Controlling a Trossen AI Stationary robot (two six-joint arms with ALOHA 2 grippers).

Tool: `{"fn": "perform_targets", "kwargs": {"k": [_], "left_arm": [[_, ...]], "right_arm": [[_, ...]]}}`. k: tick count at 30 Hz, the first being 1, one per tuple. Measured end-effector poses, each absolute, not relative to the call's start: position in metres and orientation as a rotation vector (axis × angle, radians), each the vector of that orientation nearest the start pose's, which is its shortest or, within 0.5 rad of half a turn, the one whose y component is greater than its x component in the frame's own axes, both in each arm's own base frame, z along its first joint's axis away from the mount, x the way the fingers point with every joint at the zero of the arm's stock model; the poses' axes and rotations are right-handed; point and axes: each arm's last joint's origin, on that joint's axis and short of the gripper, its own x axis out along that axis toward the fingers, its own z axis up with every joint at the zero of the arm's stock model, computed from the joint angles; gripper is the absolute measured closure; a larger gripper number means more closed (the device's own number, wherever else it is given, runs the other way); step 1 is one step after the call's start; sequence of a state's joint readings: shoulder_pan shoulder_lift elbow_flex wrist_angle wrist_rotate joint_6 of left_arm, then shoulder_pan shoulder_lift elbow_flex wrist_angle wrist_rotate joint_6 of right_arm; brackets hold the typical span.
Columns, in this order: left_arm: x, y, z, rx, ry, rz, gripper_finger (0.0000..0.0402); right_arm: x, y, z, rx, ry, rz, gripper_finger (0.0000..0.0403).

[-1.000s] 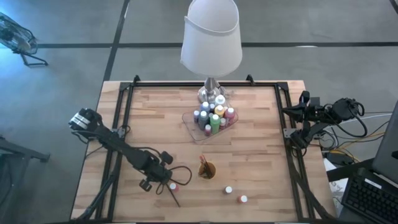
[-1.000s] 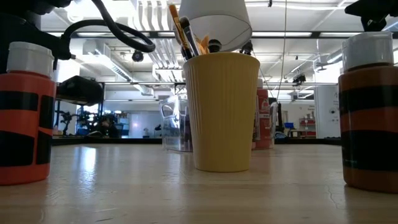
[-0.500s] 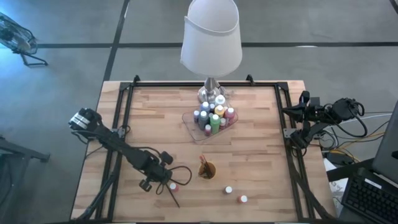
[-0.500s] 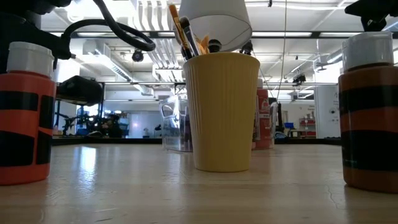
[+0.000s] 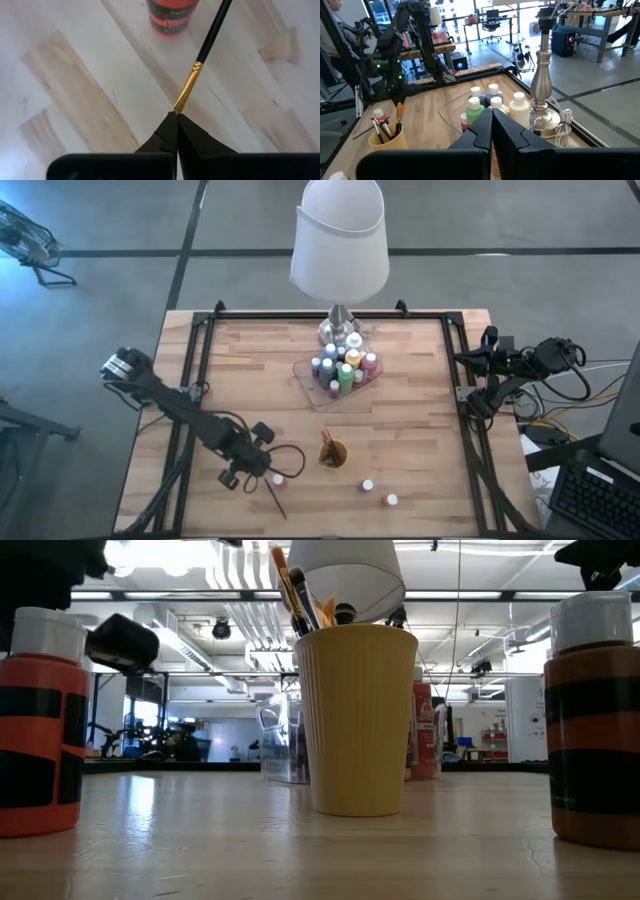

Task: Pick & Place Paint Supplies
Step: Put the black paint brush into the yellow cup

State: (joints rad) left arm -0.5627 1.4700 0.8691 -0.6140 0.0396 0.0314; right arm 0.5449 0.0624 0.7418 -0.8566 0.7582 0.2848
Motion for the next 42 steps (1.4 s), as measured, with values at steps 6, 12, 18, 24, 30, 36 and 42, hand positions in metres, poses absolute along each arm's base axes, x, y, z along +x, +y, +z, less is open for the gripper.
{"fn": "perform_targets", "kwargs": {"k": [6,12,18,24,30,36,42], "left_arm": [[0.221,-0.143,0.208,0.325,1.187,-0.531,0.0401],[0.232,-0.150,0.236,0.300,1.086,-0.543,0.0401],[0.245,-0.158,0.277,0.274,0.950,-0.557,0.0401],[0.252,-0.158,0.326,0.479,0.780,-0.525,0.0401],[0.257,-0.149,0.357,0.933,0.652,-0.300,0.0401],[0.277,-0.143,0.359,1.289,0.636,-0.031,0.0401],[0.297,-0.143,0.345,1.512,0.718,0.065,0.0401]], "right_arm": [[0.008,-0.019,0.305,0.175,0.110,-0.231,0.0394],[0.008,-0.019,0.305,0.175,0.110,-0.231,0.0394],[0.008,-0.019,0.305,0.175,0.110,-0.231,0.0394],[0.008,-0.019,0.305,0.175,0.110,-0.231,0.0394],[0.008,-0.019,0.305,0.176,0.110,-0.231,0.0394],[0.008,-0.019,0.305,0.175,0.110,-0.230,0.0394],[0.008,-0.019,0.305,0.175,0.110,-0.231,0.0394]]}}
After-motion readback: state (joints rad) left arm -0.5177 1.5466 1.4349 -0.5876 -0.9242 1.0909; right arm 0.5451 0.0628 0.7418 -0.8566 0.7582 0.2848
